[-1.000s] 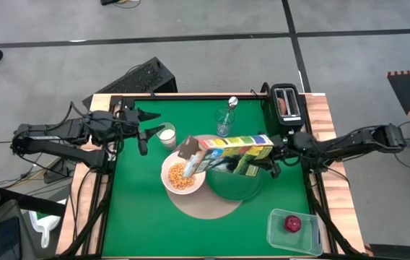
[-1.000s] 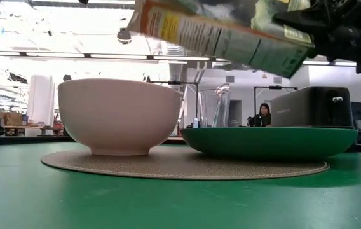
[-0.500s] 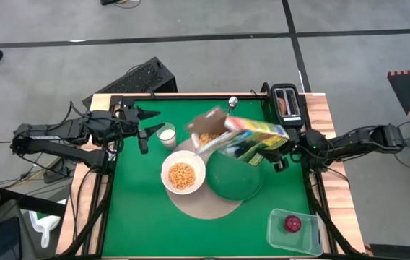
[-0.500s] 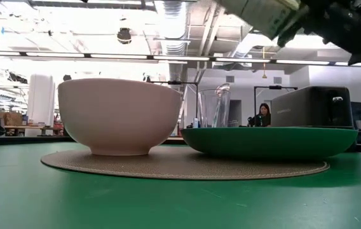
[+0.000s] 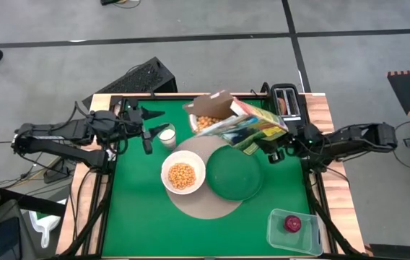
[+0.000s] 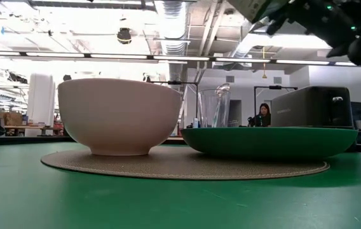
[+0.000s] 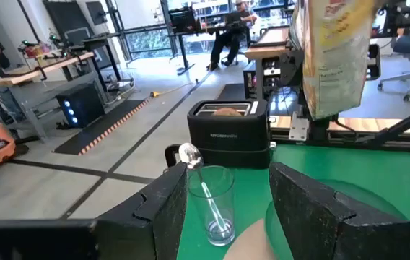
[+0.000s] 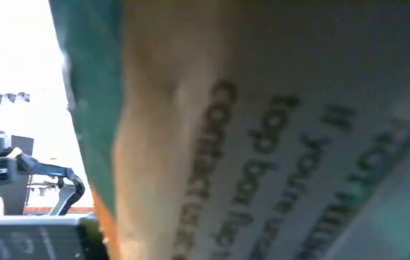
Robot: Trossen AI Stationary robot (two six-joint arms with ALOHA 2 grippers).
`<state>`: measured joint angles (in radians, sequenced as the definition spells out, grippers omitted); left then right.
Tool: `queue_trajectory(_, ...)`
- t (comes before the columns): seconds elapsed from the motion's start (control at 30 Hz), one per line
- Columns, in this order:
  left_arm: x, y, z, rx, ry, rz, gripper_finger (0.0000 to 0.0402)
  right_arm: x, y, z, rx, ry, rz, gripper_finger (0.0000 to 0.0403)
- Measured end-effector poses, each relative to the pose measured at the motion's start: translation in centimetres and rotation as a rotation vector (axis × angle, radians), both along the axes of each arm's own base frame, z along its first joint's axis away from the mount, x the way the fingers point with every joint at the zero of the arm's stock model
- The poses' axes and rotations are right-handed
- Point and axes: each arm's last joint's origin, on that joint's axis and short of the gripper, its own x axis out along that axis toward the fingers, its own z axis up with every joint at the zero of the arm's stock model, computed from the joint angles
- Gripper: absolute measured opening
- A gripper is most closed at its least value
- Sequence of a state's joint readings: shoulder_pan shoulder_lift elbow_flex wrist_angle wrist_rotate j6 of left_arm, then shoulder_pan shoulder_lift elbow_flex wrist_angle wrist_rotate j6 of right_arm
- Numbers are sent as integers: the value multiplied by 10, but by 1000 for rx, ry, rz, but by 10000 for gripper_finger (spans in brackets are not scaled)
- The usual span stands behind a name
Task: Arrange a breakfast setting
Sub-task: Pour the cereal into the white bowl
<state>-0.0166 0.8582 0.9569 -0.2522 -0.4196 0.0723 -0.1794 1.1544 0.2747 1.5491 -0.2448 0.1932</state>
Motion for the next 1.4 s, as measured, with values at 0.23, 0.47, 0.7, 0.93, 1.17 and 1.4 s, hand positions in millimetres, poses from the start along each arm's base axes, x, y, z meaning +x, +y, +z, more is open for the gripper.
queue_trajectory(0.23,13,-1,-4,-14,-2,-14,261,25,-19,9,-10,-1,-45,239)
queue_trajectory(0.47,32,-1,-5,-17,-51,-30,358,59,-36,22,-25,-6,-12,239)
queue_trajectory(0.7,54,-2,-6,6,-116,-48,397,93,-46,29,-34,-18,-3,236)
queue_trajectory(0.93,68,-3,-4,-17,-217,-51,396,117,-48,32,-50,-22,49,235)
queue_trajectory(1.17,70,-2,0,1,-265,-14,396,125,-50,38,-53,-43,57,235)
queue_trajectory(1.4,74,-3,1,-19,-307,-65,395,126,-47,38,-62,-50,40,235)
